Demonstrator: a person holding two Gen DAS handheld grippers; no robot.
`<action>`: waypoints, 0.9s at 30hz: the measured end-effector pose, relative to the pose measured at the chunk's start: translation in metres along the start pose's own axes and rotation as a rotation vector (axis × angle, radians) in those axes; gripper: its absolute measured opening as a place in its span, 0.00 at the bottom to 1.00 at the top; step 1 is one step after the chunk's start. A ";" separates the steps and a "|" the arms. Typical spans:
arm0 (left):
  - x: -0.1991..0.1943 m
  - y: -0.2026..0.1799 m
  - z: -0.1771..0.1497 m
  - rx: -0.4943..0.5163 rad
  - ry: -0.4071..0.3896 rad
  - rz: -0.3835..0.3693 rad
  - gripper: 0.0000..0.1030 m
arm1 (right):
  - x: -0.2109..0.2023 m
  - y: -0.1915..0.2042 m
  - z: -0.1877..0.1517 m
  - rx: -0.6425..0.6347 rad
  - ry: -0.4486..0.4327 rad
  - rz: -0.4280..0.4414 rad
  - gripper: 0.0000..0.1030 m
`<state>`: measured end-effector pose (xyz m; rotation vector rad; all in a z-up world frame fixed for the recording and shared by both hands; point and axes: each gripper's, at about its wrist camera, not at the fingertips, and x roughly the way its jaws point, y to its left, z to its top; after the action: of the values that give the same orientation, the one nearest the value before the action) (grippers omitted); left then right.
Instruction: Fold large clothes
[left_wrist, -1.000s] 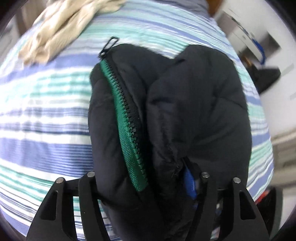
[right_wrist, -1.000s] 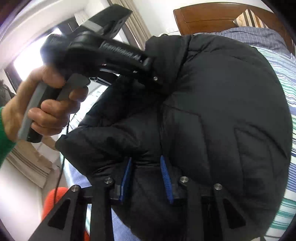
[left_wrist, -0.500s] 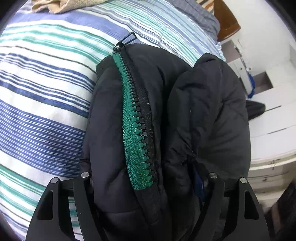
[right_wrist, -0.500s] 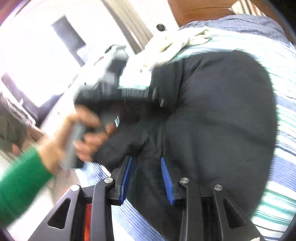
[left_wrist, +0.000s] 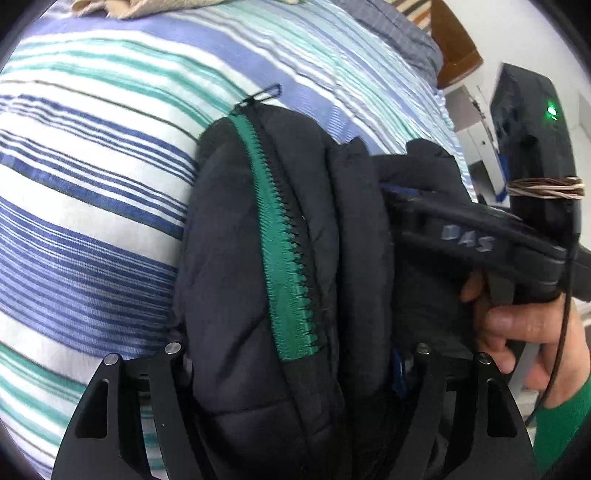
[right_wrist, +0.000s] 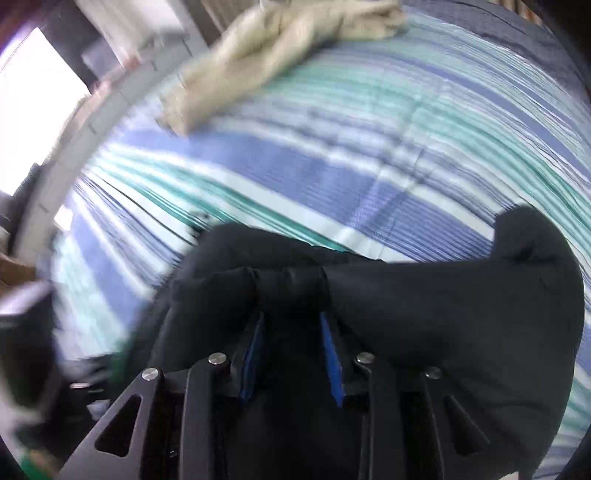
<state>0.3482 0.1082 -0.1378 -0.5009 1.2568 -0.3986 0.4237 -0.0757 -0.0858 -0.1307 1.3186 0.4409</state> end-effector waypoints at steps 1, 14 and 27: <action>0.002 0.001 0.002 -0.005 0.002 -0.006 0.72 | 0.008 0.002 0.009 -0.005 0.024 -0.021 0.28; 0.000 0.002 0.000 0.019 -0.006 -0.026 0.73 | -0.051 -0.008 -0.035 0.017 -0.127 0.079 0.31; 0.001 -0.004 -0.003 0.046 -0.011 -0.019 0.78 | -0.137 0.005 -0.252 -0.116 -0.347 0.130 0.33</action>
<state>0.3459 0.1040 -0.1373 -0.4755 1.2303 -0.4388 0.1693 -0.1895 -0.0183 -0.0617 0.9636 0.6213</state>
